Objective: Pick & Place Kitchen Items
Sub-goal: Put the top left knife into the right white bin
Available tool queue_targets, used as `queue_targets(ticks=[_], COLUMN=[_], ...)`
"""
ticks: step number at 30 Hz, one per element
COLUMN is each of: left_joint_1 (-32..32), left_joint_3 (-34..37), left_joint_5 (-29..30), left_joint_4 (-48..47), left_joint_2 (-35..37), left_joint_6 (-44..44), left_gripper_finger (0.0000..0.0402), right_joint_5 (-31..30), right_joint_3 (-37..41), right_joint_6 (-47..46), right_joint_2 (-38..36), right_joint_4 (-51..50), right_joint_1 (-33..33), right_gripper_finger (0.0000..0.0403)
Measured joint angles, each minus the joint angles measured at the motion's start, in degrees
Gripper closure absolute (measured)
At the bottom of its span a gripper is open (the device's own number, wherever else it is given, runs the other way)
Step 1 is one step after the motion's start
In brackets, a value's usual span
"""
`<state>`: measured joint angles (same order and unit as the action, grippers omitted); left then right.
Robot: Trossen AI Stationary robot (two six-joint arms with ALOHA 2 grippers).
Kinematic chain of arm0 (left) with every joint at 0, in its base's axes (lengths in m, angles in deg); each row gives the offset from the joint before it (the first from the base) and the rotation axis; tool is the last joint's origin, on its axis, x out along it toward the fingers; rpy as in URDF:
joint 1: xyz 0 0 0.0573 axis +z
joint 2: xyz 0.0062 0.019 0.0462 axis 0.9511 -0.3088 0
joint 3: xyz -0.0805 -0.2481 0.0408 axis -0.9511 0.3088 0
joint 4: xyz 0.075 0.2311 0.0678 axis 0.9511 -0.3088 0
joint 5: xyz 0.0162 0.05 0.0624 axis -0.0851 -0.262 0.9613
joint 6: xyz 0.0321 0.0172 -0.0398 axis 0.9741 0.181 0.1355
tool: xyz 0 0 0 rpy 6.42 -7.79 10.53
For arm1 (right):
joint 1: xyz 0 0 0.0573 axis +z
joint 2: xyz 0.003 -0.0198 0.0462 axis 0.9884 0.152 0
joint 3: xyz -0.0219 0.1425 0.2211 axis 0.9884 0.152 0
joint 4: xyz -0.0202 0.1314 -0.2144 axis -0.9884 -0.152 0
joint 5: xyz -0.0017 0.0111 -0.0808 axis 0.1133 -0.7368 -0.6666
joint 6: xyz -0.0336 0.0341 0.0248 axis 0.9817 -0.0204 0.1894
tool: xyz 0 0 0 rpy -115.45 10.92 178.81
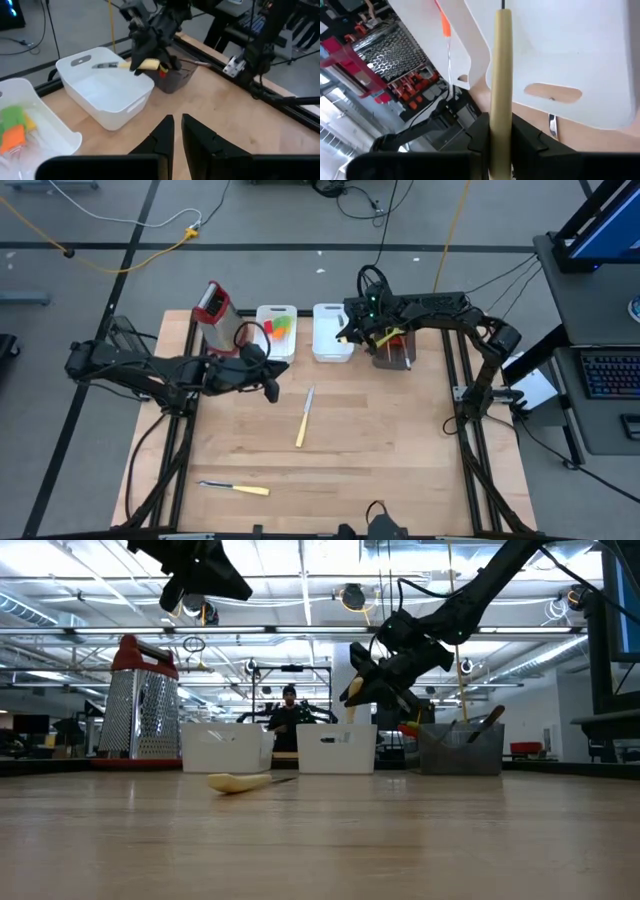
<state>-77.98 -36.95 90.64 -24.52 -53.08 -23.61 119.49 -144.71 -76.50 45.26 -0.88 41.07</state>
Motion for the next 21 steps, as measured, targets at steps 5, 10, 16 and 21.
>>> queue_targets(ticks=[5, 10, 16, 21], left_joint_1=[-0.2, -0.5, -1.4, -1.4], left_joint_3=[0.0, 0.0, 0.0, 0.0], left_joint_5=[0.0, -0.1, -0.1, -0.1], left_joint_4=[-0.1, -0.3, -0.5, -0.6], left_joint_2=[0.0, 0.0, 0.0, 0.0], left_joint_6=[0.0, 0.0, 0.0, 0.5], left_gripper_finger=[0.0364, 0.0364, 0.0364, 0.0364], right_joint_5=[0.6, 1.2, 0.6, 0.6], right_joint_3=[0.0, -0.1, 0.1, 0.1], right_joint_6=[-0.4, -0.7, -3.2, -2.4], right_joint_2=[1.4, 3.2, 4.0, 4.0], right_joint_4=[0.7, 4.0, 10.6, 10.5], right_joint_1=[0.0, 0.5, 1.0, 1.0], right_gripper_finger=[0.0348, 0.0336, 0.0323, 0.0308])
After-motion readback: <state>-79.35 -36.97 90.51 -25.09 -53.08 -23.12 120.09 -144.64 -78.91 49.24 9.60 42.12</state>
